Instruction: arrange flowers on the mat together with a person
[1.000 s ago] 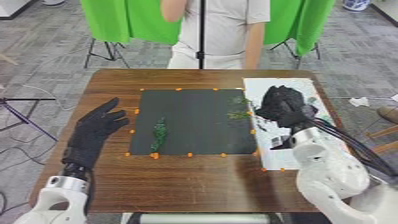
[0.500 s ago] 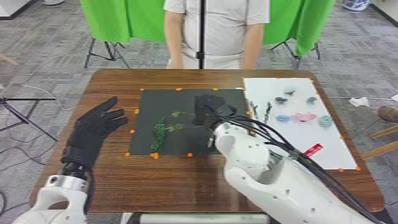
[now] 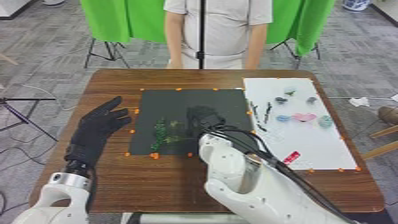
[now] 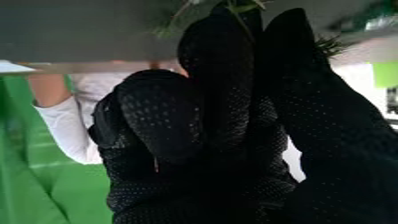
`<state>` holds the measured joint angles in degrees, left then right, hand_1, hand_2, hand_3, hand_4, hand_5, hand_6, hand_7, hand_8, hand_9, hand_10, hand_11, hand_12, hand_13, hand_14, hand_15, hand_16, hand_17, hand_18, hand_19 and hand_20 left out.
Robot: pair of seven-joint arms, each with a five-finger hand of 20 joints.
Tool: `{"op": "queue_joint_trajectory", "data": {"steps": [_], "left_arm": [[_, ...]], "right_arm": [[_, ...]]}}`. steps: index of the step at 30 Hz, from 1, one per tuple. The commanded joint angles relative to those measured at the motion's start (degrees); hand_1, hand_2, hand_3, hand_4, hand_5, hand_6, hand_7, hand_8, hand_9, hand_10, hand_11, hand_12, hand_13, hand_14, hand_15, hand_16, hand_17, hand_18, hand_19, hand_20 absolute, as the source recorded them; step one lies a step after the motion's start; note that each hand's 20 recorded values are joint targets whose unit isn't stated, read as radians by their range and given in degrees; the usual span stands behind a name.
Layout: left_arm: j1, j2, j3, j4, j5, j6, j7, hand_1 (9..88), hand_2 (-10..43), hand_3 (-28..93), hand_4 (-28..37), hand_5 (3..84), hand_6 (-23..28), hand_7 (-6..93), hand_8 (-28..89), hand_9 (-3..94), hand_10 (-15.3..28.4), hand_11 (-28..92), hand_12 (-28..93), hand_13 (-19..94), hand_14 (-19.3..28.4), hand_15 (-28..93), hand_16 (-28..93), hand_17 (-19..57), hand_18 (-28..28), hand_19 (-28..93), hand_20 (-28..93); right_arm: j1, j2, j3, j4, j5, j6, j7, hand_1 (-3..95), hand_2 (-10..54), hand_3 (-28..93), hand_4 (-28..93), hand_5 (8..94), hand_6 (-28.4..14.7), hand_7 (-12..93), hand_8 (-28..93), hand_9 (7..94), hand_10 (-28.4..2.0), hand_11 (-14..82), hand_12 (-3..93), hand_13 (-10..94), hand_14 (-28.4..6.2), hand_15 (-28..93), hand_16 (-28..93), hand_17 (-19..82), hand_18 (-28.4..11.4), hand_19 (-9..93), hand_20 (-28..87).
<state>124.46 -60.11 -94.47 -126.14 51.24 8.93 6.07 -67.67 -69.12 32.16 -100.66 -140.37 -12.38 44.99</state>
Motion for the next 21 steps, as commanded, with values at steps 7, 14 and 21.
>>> {"op": "queue_joint_trajectory", "data": {"steps": [7,14,21], "left_arm": [[-0.26,0.04,0.63,0.56,0.12,-0.77,-1.04,25.8,4.5,80,-22.9,38.5,8.0,11.9,-8,36.9,19.5,25,10,27,27.3,49,-7,-9.4,26.8,50,15],[-0.65,-0.08,0.57,0.66,0.22,-0.76,-1.44,26.0,4.5,79,-22.8,38.7,8.1,12.0,-8,36.9,19.6,25,10,27,27.4,49,-7,-9.3,26.6,49,15],[-0.82,-0.02,0.72,0.71,0.27,-0.82,-1.48,26.0,4.7,79,-22.7,38.9,8.2,12.2,-8,36.9,19.6,25,10,27,27.3,49,-7,-9.3,26.5,49,15]], "right_arm": [[-2.46,-2.07,0.97,-1.97,2.7,-2.97,0.44,45.3,-8.1,64,-23,88.4,-0.6,14,5,93.7,-11.1,37.5,21.9,85,-10.3,63,21,47,-24.5,93,33],[-2.48,-2.91,1.38,-2.7,3.27,-2.81,-0.16,43.9,-8.0,65,-23,86.4,-0.8,13,3,93.7,-10.8,37.0,21.8,86,-9.7,62,21,47,-24.2,93,32],[-1.91,-2.78,0.47,-2.51,0.9,1.18,0.72,42.6,-7.7,65,-23,85.0,-1.1,13,1,93.7,-10.8,36.2,20.9,87,-9.4,61,21,47,-24.1,93,32]]}}
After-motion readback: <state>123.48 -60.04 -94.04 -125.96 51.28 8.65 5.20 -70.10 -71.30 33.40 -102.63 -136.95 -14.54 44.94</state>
